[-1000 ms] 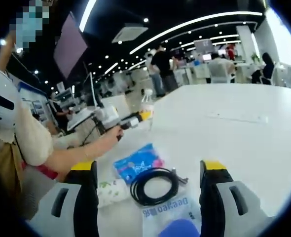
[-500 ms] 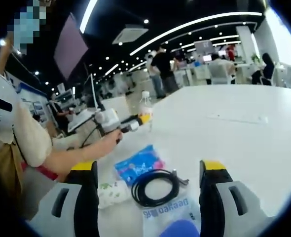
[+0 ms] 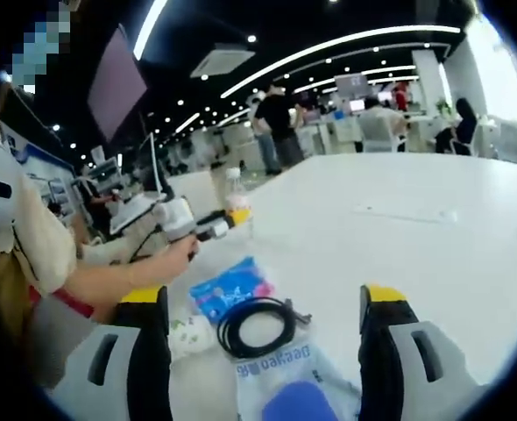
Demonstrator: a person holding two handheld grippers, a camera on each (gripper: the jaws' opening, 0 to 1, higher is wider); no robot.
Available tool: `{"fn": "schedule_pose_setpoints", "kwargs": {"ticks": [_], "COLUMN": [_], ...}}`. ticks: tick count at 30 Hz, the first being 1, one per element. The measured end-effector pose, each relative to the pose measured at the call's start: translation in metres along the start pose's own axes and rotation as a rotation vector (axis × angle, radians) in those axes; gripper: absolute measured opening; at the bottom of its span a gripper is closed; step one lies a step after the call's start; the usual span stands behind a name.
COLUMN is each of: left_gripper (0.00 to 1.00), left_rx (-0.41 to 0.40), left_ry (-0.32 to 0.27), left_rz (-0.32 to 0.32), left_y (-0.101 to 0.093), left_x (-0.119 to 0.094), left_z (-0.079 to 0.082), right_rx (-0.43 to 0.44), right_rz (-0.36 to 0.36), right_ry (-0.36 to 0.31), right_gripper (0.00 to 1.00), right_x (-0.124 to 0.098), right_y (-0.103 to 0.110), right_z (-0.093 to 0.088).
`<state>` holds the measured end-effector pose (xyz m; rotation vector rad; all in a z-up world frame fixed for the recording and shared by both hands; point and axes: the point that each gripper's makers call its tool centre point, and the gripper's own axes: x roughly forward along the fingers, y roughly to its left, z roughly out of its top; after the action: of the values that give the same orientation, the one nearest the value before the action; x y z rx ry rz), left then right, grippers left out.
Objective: Arrange the tabletop items into an orderly group along one side of the table until the central work area is clear of visible clutter.
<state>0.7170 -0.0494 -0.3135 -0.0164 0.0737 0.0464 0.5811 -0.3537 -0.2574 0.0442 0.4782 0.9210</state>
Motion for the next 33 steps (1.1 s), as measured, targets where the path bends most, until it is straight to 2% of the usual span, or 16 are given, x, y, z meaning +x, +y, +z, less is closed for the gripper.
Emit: {"fn": "schedule_pose_setpoints", "kwargs": {"ticks": [4,10,14,19,27,31,33], "left_gripper": [0.36,0.35,0.35,0.36,0.36,0.36,0.40], "left_rx": [-0.003,-0.013,0.008,0.001,0.004,-0.001,-0.022], "left_ry": [0.021,0.052,0.077,0.085,0.086,0.102,0.128], "left_rz": [0.027,0.061,0.066,0.081,0.092,0.084,0.091], "left_y": [0.001,0.000,-0.005,-0.003,-0.004,-0.004,-0.004], "left_x": [-0.003,-0.009,-0.011,-0.010,-0.009,-0.009,-0.010], "left_z": [-0.002,-0.006,-0.010,-0.010,-0.010,-0.011,-0.015], "right_rx": [-0.038,-0.057,-0.071,-0.070,-0.038,-0.024,-0.020], "right_rz": [-0.064,-0.083,-0.096,-0.109,-0.105,-0.093,-0.090], "right_ry": [0.052,0.080,0.108,0.146,0.138,0.129,0.127], "right_gripper": [0.92,0.95,0.96,0.96,0.96,0.96,0.96], "right_x": [-0.007,-0.012,-0.015,-0.018,-0.019,-0.019,-0.018], "right_y": [-0.012,-0.014,-0.016,-0.019,-0.019,-0.017,-0.016], "right_z": [-0.007,-0.006,-0.008,-0.013,-0.013,-0.011,-0.010]}}
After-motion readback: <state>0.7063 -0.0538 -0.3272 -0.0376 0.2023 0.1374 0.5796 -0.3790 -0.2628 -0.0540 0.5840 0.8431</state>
